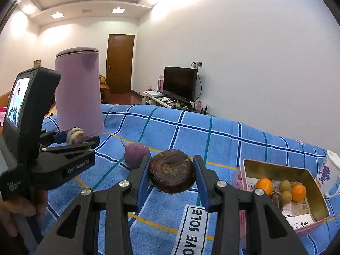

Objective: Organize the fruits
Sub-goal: 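Grasp a sugarcane piece with the left tool while the right tool grasps a brown round fruit, then carry both fruits toward the tin box, lowering the brown fruit inside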

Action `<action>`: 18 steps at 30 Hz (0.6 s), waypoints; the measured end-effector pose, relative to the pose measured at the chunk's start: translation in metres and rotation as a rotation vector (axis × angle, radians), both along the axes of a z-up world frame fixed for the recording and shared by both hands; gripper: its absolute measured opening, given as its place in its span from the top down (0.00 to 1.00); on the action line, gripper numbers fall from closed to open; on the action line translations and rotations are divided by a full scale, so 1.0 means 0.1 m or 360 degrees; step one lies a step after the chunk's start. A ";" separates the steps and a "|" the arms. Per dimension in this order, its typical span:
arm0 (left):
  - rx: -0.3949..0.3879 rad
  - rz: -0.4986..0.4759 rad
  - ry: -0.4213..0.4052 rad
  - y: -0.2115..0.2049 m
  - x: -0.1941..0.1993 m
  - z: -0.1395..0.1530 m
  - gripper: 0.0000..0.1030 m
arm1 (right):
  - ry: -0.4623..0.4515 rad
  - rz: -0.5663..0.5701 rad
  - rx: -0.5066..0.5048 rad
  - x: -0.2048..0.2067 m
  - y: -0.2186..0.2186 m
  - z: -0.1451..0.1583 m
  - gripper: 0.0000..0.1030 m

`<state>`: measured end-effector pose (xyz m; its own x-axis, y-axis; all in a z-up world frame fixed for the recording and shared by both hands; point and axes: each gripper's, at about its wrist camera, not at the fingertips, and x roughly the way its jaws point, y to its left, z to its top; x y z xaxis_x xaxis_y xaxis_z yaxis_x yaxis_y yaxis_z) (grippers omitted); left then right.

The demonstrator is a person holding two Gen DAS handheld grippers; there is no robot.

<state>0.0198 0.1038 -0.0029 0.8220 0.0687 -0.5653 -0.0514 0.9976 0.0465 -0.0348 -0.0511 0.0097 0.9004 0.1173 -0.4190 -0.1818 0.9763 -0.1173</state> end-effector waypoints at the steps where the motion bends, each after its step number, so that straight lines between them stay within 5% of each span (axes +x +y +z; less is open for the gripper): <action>1: 0.0004 0.0001 -0.0004 -0.02 -0.01 0.00 0.54 | 0.0002 0.0001 0.0000 -0.01 -0.01 0.00 0.59; 18: 0.0057 -0.0038 -0.0040 -0.33 -0.20 -0.01 0.54 | 0.0052 -0.0022 0.0019 -0.11 -0.18 -0.03 0.59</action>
<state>0.0002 0.0709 -0.0036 0.8377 0.0686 -0.5417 -0.0291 0.9963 0.0812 -0.0463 -0.0687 0.0071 0.8878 0.1101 -0.4468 -0.1717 0.9801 -0.0995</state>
